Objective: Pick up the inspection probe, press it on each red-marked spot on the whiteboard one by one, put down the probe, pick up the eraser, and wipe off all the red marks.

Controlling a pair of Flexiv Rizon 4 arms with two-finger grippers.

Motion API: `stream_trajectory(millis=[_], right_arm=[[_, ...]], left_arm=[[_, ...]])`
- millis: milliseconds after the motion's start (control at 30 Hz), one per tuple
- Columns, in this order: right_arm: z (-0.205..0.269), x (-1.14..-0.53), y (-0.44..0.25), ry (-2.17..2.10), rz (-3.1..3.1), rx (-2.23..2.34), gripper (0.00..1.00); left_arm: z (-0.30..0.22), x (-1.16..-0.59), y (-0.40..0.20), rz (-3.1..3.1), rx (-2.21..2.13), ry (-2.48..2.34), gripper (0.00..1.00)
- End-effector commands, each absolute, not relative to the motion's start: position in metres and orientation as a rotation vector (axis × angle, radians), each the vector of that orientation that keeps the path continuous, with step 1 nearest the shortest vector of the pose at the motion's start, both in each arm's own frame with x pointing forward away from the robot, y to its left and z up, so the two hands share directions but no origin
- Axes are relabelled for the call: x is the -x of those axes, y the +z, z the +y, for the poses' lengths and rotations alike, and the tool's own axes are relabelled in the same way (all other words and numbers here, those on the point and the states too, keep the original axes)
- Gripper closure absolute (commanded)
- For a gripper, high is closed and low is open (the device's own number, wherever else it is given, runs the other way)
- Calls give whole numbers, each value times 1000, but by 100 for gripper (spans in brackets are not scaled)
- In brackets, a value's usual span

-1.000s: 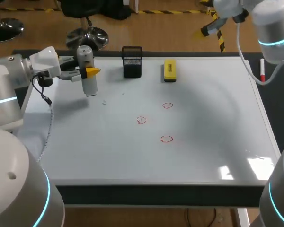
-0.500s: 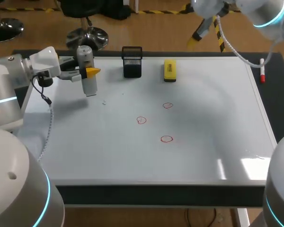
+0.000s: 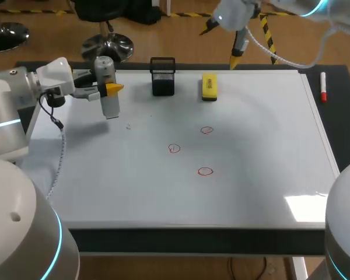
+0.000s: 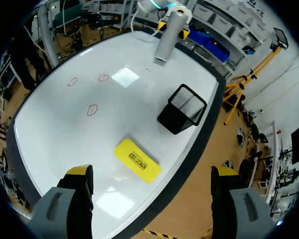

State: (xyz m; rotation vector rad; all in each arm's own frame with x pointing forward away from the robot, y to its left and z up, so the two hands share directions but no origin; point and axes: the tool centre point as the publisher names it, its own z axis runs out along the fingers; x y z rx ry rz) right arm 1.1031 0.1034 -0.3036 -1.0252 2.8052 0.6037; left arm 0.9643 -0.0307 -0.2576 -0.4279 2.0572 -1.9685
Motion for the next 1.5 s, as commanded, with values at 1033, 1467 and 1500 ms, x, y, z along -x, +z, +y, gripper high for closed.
stream_trajectory(millis=[1033,1467,1500], right_arm=[[94,-1097,-350,-133,2470,2063,0],[81,-1109,-366,-60,2487,1921,0],[81,-1110,-368,-52,2483,1921,0]], left_arm=[[-32,-964,-257,2053,429,-1967,100],[-32,-964,-257,2053,429,-1967,100],[-32,-964,-257,2053,429,-1967,100]])
